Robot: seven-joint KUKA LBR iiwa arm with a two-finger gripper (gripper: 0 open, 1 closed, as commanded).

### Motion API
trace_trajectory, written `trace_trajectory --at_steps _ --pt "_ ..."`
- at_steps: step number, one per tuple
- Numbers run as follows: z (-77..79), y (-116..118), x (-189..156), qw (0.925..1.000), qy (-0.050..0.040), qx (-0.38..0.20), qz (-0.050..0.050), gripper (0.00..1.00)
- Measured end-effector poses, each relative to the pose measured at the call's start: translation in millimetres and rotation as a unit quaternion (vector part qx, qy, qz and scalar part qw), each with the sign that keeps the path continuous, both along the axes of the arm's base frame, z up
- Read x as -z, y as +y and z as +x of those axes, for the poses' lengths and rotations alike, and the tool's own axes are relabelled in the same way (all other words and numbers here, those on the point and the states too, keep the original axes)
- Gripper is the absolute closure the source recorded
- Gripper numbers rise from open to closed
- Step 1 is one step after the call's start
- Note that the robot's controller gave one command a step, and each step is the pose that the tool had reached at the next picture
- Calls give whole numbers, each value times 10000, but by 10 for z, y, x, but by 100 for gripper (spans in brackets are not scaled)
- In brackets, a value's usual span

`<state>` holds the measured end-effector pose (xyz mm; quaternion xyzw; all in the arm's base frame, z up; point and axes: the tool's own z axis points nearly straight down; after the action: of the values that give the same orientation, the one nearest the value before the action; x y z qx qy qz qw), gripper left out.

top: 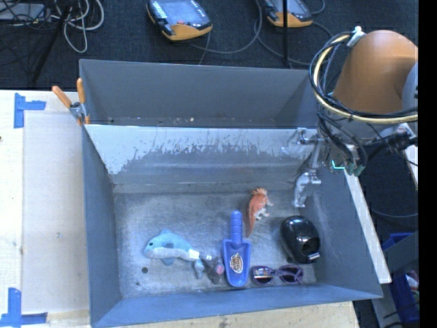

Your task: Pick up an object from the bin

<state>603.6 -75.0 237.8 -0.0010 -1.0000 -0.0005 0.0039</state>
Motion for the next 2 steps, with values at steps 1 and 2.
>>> trace_trajectory --at_steps 1,2 --pt "14 3 -46 10000 -39 -10 -5 0" --pt "81 48 585 9980 -56 -629 -4 0"
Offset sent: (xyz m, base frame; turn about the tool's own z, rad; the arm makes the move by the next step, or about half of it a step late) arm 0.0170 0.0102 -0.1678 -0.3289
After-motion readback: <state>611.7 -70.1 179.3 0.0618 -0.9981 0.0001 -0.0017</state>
